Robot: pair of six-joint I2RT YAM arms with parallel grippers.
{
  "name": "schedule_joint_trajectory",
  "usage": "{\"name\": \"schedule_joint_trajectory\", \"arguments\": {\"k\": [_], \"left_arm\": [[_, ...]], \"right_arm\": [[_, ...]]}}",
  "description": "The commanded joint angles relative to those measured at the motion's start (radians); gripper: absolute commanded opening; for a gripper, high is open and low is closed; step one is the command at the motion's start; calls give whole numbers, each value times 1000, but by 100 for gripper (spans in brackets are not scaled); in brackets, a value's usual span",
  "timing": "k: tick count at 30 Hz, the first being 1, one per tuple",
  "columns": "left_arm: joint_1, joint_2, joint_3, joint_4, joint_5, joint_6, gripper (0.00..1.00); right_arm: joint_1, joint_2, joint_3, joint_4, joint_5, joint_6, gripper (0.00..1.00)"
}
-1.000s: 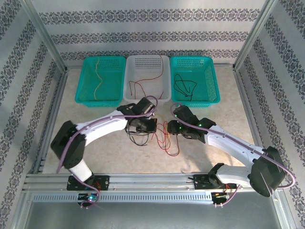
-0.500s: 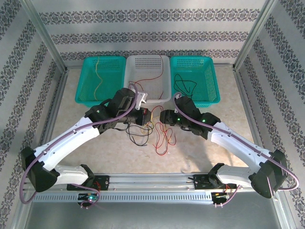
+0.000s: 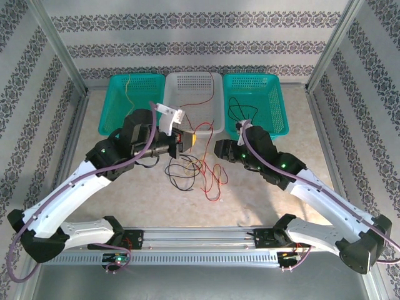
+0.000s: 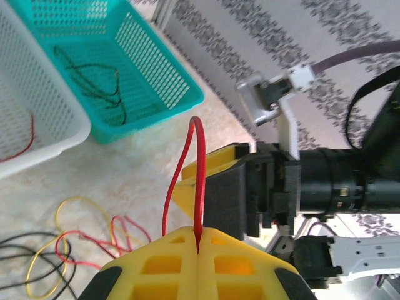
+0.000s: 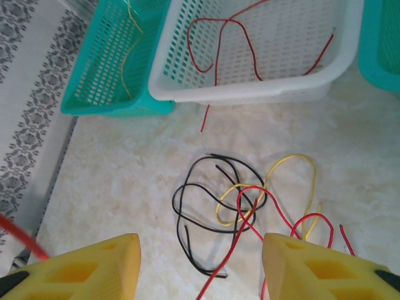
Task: Untangle the cables
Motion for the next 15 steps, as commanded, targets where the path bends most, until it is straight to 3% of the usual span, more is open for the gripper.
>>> {"name": "schedule_joint_trajectory", "arguments": {"k": [1, 8, 15], "left_arm": [[-3, -28, 11, 82, 31, 43, 0], [-1, -47, 9, 219, 156, 46, 0], [1, -89, 13, 352, 166, 49, 0]], "right_arm": [[25, -11, -9, 49, 20, -22, 54], [62, 20, -15, 125, -9, -21, 55], [62, 28, -48, 140, 0, -5, 53]]}}
